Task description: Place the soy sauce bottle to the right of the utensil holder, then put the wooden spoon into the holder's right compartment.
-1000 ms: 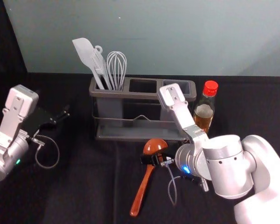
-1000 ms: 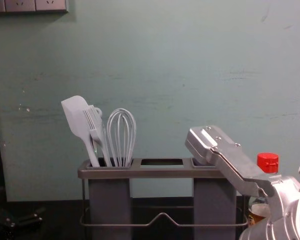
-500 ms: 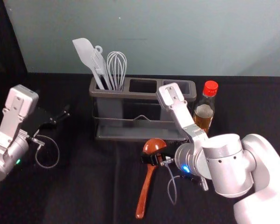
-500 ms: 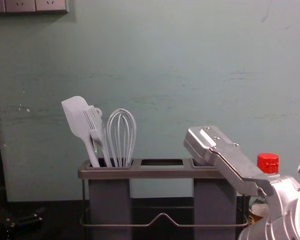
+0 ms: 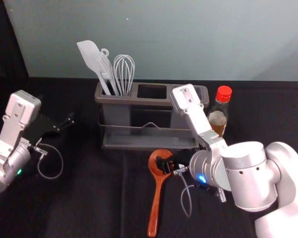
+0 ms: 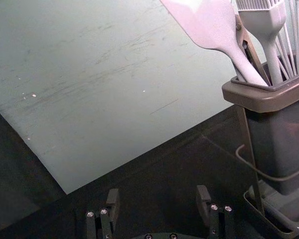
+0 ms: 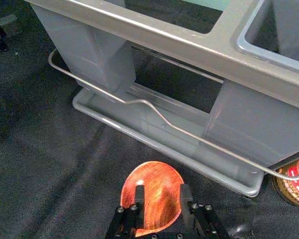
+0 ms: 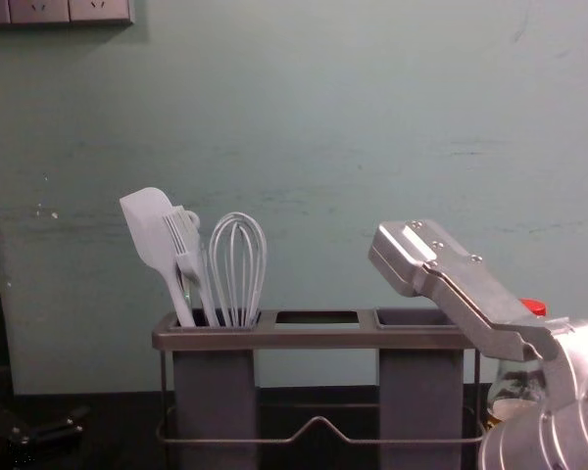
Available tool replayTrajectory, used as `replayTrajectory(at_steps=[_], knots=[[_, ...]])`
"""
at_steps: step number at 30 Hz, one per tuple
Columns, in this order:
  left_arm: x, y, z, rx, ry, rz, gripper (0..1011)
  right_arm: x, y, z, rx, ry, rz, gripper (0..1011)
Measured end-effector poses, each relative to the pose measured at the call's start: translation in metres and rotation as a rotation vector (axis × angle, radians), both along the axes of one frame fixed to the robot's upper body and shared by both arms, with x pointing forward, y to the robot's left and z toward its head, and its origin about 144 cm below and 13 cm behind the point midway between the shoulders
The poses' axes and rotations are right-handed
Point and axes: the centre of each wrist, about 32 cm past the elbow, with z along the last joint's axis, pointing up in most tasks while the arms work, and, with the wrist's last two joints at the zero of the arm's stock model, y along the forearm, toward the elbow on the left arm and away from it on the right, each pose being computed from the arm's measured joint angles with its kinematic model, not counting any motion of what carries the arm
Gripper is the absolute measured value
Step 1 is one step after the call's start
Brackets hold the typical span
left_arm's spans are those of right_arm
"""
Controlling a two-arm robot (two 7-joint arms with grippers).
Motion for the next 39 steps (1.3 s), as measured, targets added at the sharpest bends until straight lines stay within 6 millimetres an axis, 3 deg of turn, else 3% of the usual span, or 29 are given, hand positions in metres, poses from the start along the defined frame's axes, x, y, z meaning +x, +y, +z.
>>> replayTrajectory(at_steps=[12,19,39], knots=[[0.0,0.0,0.0,0.0,0.0,0.0,1005,-0.0001,-0.0014,0.0001,0.003,-0.002,0.001,88],[0.0,0.0,0.0,0.0,0.0,0.0,1005,-0.0015,-0.0043,0.0003,0.013,-0.01,0.004,1],[0.0,0.0,0.0,0.0,0.0,0.0,1005,-0.001,-0.0081,0.0001,0.011,-0.003,0.011,626]])
